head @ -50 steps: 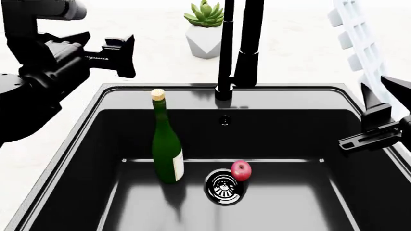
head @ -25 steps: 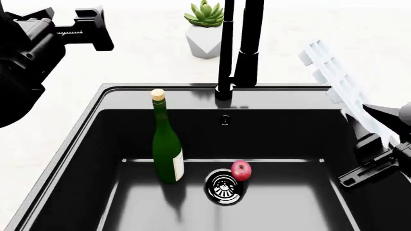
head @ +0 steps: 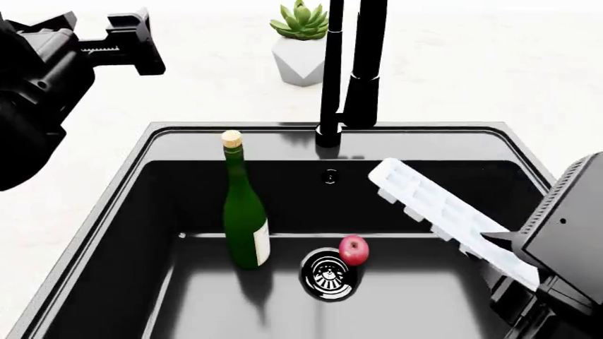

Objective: Pick the ice cube tray and bottle and place them in the sink. Then turn on the water.

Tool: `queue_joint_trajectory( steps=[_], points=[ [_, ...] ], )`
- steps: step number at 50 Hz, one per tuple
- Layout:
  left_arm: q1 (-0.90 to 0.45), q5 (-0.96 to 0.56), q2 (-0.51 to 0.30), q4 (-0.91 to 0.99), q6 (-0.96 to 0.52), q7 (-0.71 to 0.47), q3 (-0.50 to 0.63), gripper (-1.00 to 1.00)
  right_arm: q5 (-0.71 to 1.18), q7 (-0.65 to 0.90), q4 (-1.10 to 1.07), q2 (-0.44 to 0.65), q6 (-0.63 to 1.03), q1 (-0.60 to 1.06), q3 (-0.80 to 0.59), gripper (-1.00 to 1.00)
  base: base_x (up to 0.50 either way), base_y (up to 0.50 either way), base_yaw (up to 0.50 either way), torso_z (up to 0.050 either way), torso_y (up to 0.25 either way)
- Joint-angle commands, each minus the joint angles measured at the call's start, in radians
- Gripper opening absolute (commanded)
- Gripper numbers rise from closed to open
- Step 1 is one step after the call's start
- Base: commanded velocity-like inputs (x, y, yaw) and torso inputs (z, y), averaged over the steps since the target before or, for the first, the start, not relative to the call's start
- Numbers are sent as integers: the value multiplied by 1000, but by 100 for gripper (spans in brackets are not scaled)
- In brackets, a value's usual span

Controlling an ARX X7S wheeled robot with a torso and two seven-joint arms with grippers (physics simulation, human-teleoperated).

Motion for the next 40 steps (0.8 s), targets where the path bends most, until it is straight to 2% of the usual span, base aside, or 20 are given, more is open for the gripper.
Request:
queue_joint_trajectory(
  steps=[1,10,14,24,40],
  points=[
    [5,0,-1,6,4,0,0,100,-112,-120,7,-108,114,36,-58,-100,0,0,0,0,0],
    [3,1,-1,9,4,0,2,100,-281,-281,66,-193,126,63,-146,-100,0,0,0,0,0],
    [6,-1,-4,12,3,1,2,100,-341,-420,117,-252,169,167,-198,-100,0,0,0,0,0],
    [17,-1,-10,16,6,1,2,100,-529,-711,265,-340,130,308,-359,-100,0,0,0,0,0],
    [18,-6,-16,25,4,-8,-2,100,-660,-859,366,-411,79,355,-511,-100,0,0,0,0,0]
  ],
)
